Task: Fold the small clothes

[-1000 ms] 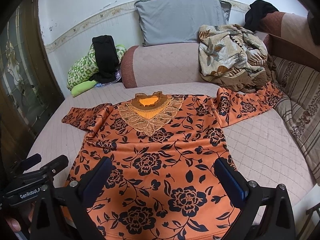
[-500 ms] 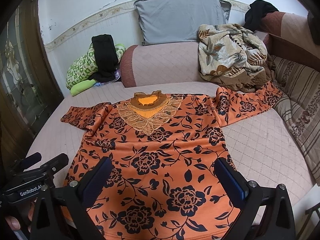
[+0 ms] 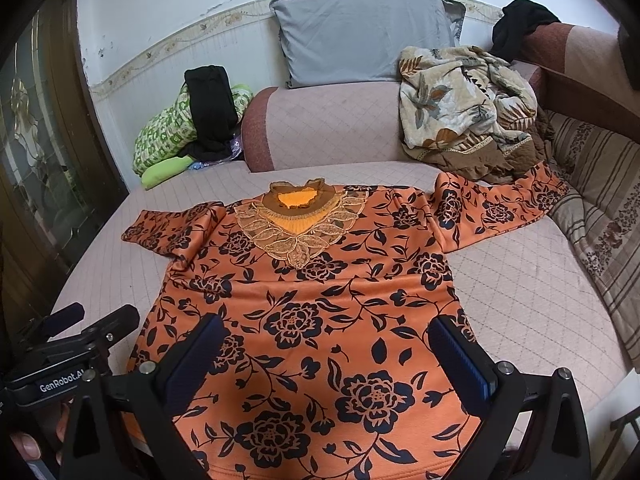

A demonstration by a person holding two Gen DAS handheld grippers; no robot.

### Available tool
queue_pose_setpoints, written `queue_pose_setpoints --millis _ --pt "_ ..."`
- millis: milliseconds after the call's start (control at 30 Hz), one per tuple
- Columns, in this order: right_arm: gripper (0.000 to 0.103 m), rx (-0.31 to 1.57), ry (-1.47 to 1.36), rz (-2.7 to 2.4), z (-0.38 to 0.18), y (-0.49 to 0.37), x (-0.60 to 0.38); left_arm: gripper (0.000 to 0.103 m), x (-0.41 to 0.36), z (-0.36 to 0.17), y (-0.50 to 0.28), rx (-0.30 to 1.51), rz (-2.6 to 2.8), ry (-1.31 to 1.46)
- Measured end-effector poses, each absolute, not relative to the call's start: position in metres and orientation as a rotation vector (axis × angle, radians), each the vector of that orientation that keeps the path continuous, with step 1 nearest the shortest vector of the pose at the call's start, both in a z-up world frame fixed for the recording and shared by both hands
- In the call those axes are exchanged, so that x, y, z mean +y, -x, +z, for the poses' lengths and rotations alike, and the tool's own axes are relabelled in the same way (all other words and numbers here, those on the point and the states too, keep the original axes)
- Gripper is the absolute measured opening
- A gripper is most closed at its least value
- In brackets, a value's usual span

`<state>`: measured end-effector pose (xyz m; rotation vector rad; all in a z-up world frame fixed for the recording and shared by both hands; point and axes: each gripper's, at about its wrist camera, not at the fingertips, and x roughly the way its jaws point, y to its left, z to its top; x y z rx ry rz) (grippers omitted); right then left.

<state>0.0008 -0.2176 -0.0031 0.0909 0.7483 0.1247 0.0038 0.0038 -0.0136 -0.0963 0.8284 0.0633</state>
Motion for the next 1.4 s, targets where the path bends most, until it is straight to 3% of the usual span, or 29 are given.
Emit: queue_pose_setpoints --millis 700,1067,1233,1400 --pt "0.103 0.776 -0.18 0.175 -0.012 -0.014 -0.24 0.103 0.023 -0.025 -0.017 0.853 0.072 0.12" --pt "0.101 0.796 -0.773 -0.072 -0.086 -0.138 -0.5 0.103 0.154 -0.086 -0.057 0.968 0.425 0.246" --pt "0.077 0.755 -0.915 -0.222 -0.113 -0.207 -0.601 0.103 0.192 -0.114 -0.074 1.0 0.541 0.27" --pt "0.077 0.721 -0.921 -0.302 -0.129 -0.265 -0.648 0.103 0.205 -0.13 -0.091 0.988 0.593 0.263"
